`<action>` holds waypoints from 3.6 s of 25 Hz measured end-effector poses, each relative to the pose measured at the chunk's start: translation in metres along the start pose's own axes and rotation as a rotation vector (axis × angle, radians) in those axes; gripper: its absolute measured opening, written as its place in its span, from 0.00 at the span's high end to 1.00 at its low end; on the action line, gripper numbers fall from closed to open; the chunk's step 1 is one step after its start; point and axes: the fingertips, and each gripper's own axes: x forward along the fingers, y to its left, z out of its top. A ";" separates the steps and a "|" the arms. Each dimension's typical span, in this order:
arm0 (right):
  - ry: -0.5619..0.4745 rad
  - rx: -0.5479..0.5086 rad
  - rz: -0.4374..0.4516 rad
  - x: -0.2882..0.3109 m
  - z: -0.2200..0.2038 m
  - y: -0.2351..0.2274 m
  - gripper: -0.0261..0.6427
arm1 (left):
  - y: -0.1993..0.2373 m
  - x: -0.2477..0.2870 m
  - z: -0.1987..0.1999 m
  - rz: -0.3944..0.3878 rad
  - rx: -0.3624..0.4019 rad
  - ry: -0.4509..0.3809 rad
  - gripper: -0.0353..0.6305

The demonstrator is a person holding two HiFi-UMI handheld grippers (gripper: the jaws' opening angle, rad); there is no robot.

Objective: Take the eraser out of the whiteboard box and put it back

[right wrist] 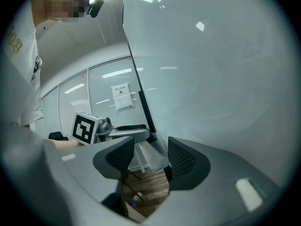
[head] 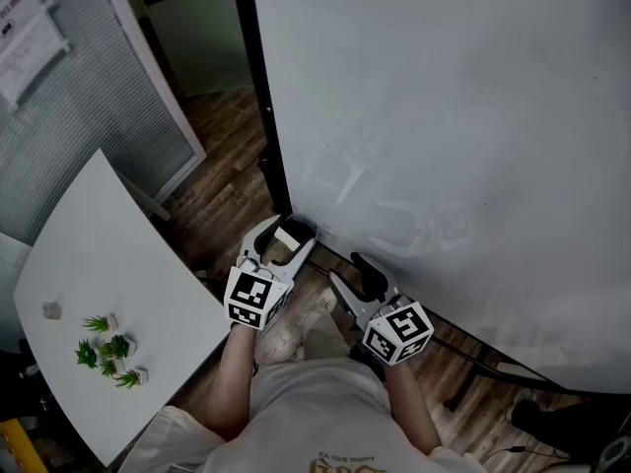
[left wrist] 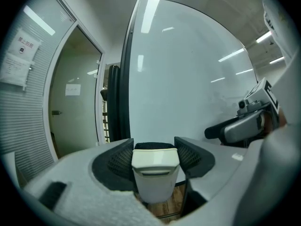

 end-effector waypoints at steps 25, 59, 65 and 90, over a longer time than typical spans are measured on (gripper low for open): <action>0.018 0.002 -0.005 0.004 -0.002 -0.003 0.63 | 0.003 0.011 -0.013 -0.003 -0.032 0.040 0.53; -0.049 -0.093 -0.009 -0.018 0.013 0.030 0.70 | -0.019 -0.059 0.028 0.060 -0.031 -0.096 0.60; -0.066 -0.119 -0.047 -0.029 0.015 0.028 0.78 | -0.029 -0.070 0.028 0.060 -0.052 -0.125 0.71; -0.095 -0.148 -0.084 -0.029 0.019 0.044 0.94 | -0.009 -0.108 0.025 0.173 -0.070 -0.164 0.96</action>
